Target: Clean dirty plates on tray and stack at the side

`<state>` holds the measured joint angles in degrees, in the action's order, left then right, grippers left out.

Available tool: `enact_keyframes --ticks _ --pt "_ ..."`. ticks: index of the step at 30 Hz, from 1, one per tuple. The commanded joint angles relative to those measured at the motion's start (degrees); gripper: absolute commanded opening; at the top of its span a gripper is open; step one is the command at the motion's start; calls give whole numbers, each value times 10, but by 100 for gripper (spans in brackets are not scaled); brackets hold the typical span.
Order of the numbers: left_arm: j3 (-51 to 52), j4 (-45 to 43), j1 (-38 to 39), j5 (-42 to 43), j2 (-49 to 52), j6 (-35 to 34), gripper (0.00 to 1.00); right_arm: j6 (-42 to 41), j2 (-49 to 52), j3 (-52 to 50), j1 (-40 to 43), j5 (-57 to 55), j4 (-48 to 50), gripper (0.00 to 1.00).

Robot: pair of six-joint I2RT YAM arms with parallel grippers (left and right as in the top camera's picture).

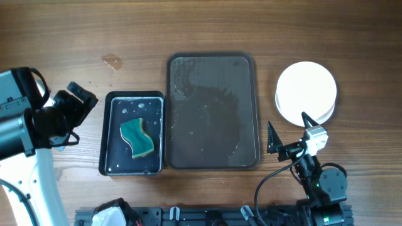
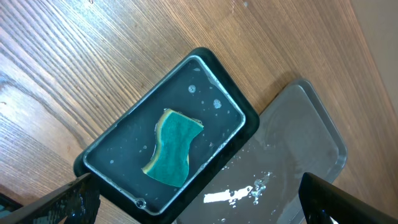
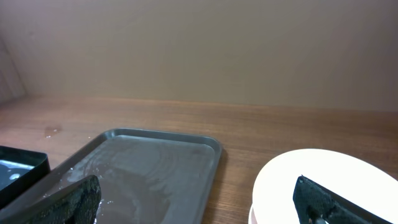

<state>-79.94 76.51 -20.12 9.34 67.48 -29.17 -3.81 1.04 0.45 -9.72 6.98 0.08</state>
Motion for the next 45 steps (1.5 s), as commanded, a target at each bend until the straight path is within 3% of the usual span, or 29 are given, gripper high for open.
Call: enact_keyframes --ticks 1,8,14,19,21,28,34,43,45 --pt "-10 -1 -4 7 -3 7 100 -7 -6 -2 -3 -8 3 100" --pt "-10 -2 -4 7 -3 7 100 -8 -6 -2 -3 -8 3 100" --pt "-3 -26 52 -36 -55 13 100 -8 -6 -2 -3 -8 3 100" --pt "124 -294 163 -44 -164 51 100 -7 -6 -2 -3 -8 3 100" --pt "250 -448 201 -40 -240 67 100 -8 -6 -2 -3 -8 3 100" --pt "575 -718 220 -9 -457 67 100 -7 -6 -2 -3 -8 3 100" --pt "685 -731 220 -24 -650 67 100 -8 -6 -2 -3 -8 3 100" --pt "797 -758 247 -64 -673 69 100 -7 -6 -2 -3 -8 3 100" --pt "796 -731 248 -64 -673 65 100 -7 -6 -2 -3 -8 3 100"
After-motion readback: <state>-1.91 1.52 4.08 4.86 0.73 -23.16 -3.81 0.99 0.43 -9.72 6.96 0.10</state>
